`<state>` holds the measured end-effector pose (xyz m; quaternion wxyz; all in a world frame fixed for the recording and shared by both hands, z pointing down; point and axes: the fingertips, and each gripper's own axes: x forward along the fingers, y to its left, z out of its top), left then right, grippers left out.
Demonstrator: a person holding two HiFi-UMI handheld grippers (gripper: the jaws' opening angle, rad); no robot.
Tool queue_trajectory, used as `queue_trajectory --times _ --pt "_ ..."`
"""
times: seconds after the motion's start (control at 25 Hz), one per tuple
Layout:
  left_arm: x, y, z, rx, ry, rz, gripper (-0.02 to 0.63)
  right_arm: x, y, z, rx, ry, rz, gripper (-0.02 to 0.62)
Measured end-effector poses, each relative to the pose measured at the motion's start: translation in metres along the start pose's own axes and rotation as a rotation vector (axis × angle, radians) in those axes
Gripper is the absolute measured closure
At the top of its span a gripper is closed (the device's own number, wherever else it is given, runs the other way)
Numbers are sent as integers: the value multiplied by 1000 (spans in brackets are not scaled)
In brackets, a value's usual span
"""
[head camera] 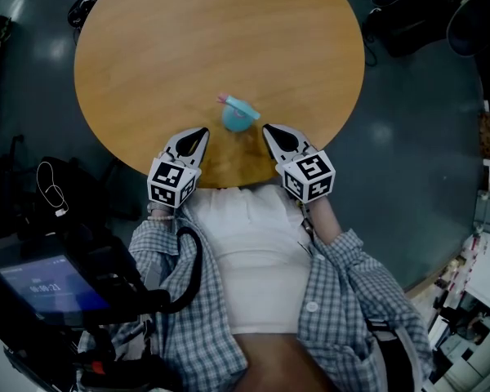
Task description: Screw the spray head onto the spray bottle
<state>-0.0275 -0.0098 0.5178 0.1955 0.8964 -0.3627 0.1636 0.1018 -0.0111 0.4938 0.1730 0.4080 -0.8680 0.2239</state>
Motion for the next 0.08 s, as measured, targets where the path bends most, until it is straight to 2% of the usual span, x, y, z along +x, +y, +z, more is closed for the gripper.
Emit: queue_trajectory --times 0.08 --pt "0 0 1 -2 -2 0 600 -1 1 -1 -2 3 1 601"
